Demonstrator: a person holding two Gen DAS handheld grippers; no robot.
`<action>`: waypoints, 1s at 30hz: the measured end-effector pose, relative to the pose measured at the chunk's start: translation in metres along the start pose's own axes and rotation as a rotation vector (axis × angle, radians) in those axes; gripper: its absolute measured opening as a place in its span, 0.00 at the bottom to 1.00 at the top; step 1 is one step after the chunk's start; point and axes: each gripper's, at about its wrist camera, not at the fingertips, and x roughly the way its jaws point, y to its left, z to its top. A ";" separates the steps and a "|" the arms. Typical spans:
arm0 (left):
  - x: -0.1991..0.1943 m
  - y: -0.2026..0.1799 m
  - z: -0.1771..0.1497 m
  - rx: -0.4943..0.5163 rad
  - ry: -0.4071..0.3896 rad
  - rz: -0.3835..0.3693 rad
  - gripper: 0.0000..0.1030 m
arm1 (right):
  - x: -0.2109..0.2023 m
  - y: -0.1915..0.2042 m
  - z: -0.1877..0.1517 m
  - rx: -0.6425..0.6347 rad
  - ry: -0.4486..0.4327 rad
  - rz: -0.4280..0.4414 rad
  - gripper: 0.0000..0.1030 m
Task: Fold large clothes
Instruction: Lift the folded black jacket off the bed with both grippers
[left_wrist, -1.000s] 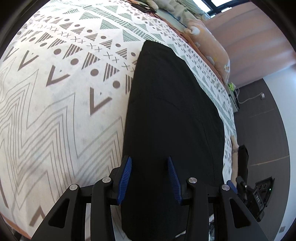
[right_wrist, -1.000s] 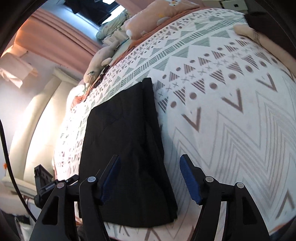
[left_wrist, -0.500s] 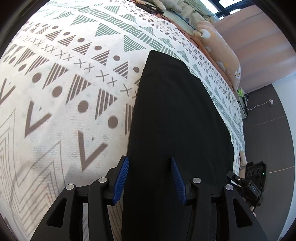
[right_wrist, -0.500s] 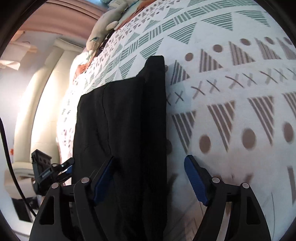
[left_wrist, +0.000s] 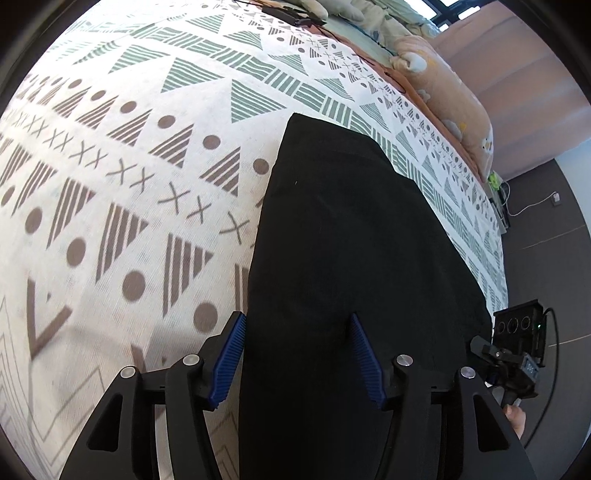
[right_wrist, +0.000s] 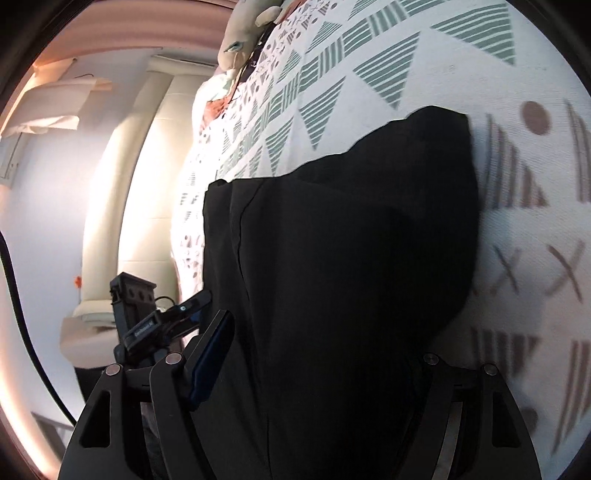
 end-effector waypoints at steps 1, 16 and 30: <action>0.002 0.000 0.002 0.001 0.000 0.004 0.57 | 0.004 0.000 0.002 0.002 0.001 0.016 0.69; -0.036 -0.029 -0.011 0.072 -0.089 0.008 0.23 | -0.025 0.050 -0.042 -0.080 -0.112 -0.207 0.20; -0.114 -0.072 -0.055 0.160 -0.186 -0.078 0.19 | -0.097 0.119 -0.128 -0.164 -0.294 -0.289 0.19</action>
